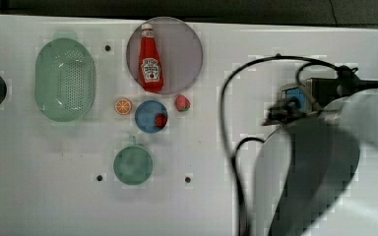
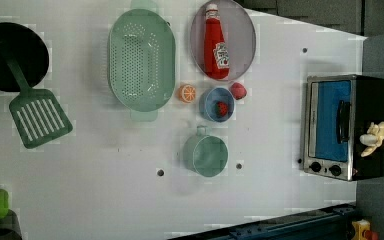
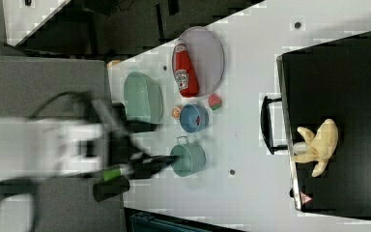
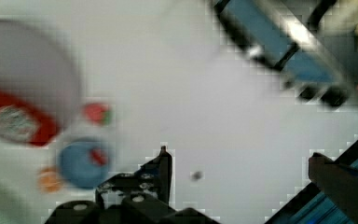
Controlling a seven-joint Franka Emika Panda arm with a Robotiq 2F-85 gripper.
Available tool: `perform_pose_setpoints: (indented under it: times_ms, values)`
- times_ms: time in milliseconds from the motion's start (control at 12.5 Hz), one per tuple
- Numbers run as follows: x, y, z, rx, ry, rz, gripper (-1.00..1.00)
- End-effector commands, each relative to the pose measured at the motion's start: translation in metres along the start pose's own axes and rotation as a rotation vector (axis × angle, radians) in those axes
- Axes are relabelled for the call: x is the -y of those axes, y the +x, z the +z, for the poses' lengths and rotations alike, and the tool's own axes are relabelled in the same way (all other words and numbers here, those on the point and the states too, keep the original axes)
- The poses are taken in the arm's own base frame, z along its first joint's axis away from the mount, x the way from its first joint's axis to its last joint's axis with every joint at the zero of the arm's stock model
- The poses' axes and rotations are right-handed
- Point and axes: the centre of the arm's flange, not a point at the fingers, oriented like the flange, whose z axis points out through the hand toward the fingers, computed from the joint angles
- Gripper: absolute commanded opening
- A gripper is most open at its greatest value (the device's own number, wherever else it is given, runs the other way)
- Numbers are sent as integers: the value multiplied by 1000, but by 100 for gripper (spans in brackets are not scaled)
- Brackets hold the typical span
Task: Pick banana from table and place on oven.
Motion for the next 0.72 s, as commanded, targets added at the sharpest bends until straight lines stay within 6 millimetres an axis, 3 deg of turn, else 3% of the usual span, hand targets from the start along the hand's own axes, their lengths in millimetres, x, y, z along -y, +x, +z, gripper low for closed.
perform_pose_setpoints:
  times_ms: [80, 240, 400, 720]
  values:
    - [39, -62, -47, -66, 32, 202, 100]
    - [63, -99, -62, -114, 33, 144, 100]
    - [73, -118, -67, -155, -3, 102, 100]
    - [81, -133, -67, -150, -24, 73, 100]
